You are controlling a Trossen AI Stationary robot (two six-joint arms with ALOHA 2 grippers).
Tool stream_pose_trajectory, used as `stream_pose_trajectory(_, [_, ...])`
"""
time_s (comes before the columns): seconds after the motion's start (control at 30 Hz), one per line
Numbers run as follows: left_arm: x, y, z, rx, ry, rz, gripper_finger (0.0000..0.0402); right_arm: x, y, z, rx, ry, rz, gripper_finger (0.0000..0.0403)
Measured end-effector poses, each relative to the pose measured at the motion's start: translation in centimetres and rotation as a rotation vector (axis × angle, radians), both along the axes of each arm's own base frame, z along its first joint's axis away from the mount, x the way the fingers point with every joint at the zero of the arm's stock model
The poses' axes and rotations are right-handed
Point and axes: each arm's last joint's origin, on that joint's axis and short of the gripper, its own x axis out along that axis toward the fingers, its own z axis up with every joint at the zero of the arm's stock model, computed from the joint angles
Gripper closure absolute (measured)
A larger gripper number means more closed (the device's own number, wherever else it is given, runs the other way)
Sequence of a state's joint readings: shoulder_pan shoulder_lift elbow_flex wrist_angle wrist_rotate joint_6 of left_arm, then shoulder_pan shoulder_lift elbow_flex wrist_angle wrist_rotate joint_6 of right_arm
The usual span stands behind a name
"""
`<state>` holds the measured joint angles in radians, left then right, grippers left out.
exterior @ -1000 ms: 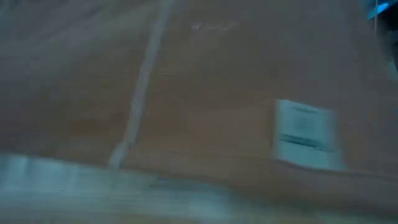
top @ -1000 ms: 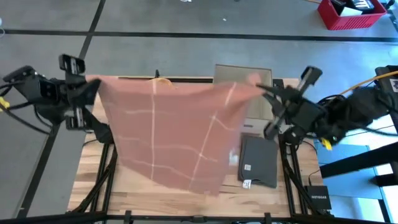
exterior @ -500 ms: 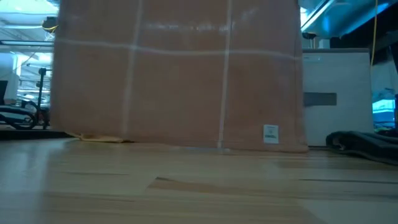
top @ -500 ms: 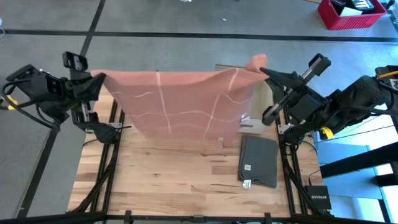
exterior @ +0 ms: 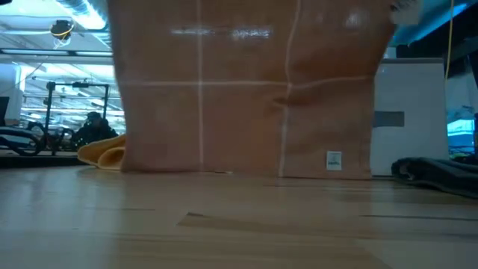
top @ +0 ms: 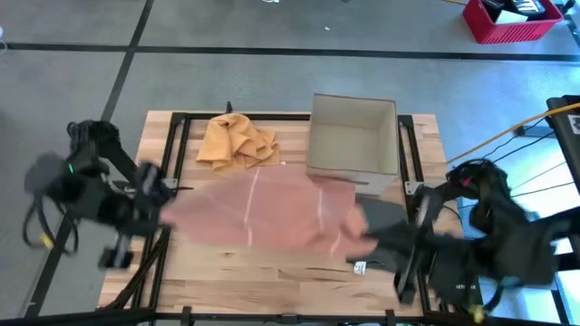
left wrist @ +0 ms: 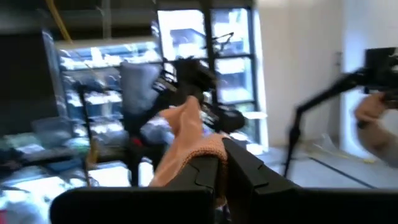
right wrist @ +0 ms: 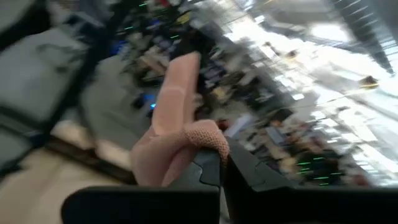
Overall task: Fold towel
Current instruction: Fold the light orange towel
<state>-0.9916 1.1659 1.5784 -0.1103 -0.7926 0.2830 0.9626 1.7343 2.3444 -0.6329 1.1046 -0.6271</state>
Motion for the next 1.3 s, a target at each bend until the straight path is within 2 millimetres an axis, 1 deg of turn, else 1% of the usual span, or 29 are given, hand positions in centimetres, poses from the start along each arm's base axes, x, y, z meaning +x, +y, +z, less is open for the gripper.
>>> stream_pose_trajectory(0.2, [0.7, -6.3, -3.5, 0.043, 0.141, -0.111, 0.0394, 1.2, 4.5, -5.7, 0.131, 0.187, 0.069, 0.0397])
stream_pose_trajectory(0.3, [1.1, -9.2, -6.2, 0.096, 0.245, -0.084, 0.0394, 2.0, 6.3, -8.7, 0.195, 0.286, 0.065, 0.0397])
stream_pose_trajectory(0.37, [1.4, -10.7, -8.2, 0.108, 0.318, -0.04, 0.0394, 2.5, 7.4, -10.7, 0.229, 0.365, 0.064, 0.0397])
stream_pose_trajectory(0.43, [1.7, -11.8, -10.0, 0.098, 0.384, 0.009, 0.0394, 3.1, 8.2, -12.6, 0.247, 0.44, 0.045, 0.0397])
stream_pose_trajectory(0.53, [2.1, -12.8, -12.5, 0.033, 0.49, 0.049, 0.0394, 3.7, 9.2, -15.1, 0.269, 0.525, 0.004, 0.0397])
stream_pose_trajectory(0.67, [2.6, -14.2, -15.6, -0.042, 0.615, 0.085, 0.0394, 4.3, 10.4, -17.6, 0.318, 0.601, -0.034, 0.0397])
stream_pose_trajectory(0.8, [2.7, -15.7, -18.1, -0.062, 0.697, 0.094, 0.0394, 4.7, 11.1, -19.7, 0.331, 0.655, -0.092, 0.0397])
stream_pose_trajectory(0.9, [2.5, -16.6, -19.5, -0.058, 0.727, 0.11, 0.0394, 4.8, 10.9, -21.0, 0.317, 0.678, -0.161, 0.0397])
stream_pose_trajectory(1.03, [1.8, -16.6, -20.9, -0.057, 0.783, 0.172, 0.0394, 5.2, 10.0, -22.9, 0.331, 0.7, -0.285, 0.0397])
stream_pose_trajectory(1.17, [1.2, -15.3, -22.1, -0.056, 0.805, 0.318, 0.0394, 5.9, 9.1, -25.5, 0.326, 0.7, -0.399, 0.0397])
stream_pose_trajectory(1.3, [1.1, -13.7, -23.2, -0.044, 0.837, 0.484, 0.0394, 7.0, 7.8, -29.1, 0.326, 0.742, -0.508, 0.0397])
